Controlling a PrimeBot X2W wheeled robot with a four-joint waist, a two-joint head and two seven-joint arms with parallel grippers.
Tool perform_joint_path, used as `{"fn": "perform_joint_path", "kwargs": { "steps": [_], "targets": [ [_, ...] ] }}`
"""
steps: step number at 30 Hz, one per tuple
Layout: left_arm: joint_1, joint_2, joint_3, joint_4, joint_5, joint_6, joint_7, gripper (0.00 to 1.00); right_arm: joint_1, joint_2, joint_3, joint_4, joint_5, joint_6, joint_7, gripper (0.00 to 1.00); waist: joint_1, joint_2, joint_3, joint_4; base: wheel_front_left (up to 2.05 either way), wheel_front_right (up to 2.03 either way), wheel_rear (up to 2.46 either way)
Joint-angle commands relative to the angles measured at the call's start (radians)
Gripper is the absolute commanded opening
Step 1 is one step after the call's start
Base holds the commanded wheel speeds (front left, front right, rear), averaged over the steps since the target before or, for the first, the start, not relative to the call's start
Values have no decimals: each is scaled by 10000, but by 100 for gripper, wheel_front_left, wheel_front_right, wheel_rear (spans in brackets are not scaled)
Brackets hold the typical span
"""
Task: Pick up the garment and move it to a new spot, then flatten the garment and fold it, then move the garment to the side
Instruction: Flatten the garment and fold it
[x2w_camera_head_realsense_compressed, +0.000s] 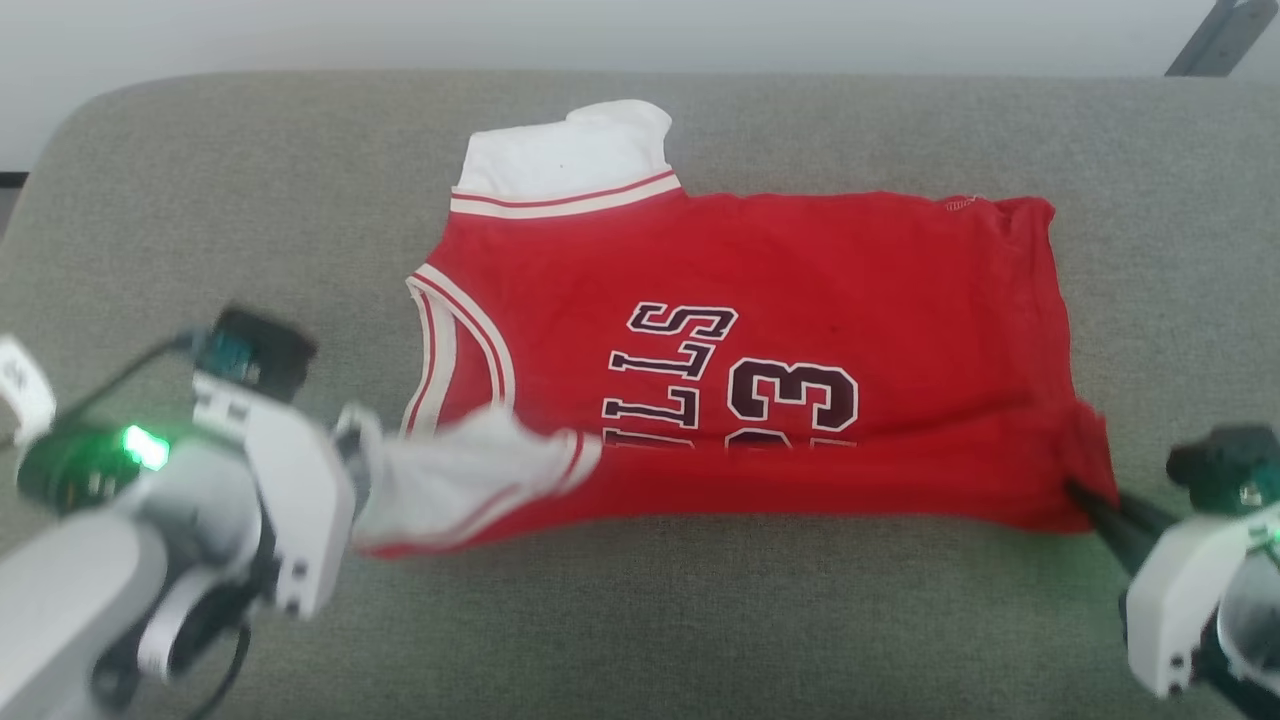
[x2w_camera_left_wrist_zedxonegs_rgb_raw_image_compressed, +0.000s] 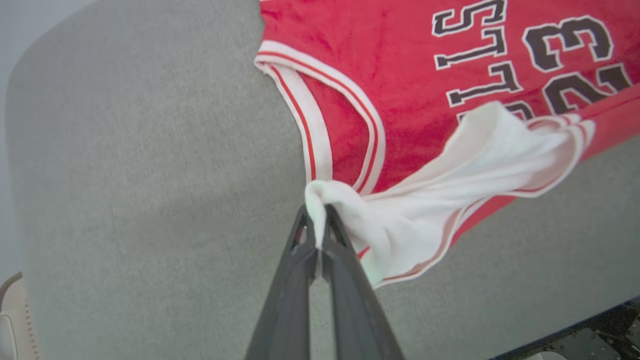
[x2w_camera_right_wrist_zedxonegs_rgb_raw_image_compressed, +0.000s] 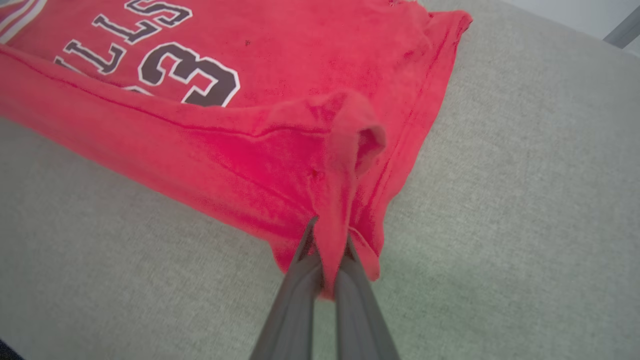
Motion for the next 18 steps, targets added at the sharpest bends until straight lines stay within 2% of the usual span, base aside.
{"fn": "perform_joint_path", "kwargs": {
  "steps": [1,7,13,18],
  "targets": [
    [-409,-200,8,269,208,-212,-17,0,-334,62,-52,117,-104,-3,67,0,0,0,67,-30,0,0,0],
    [-2137,-1490,-248,2479,744,-1393,-281,0,-1678,435,-7,951,-479,-3,161,0,0,0,396,-101,0,0,0],
    [-3284,-2727,-636,5229,898,-2533,-477,0,-2814,717,580,2072,-770,-1,169,0,0,0,731,-259,0,0,0],
    [-3781,-3526,-759,7357,694,-3232,-626,0,-3510,965,1043,2897,-785,-1,103,0,0,0,954,-377,0,0,0]
  ]
}}
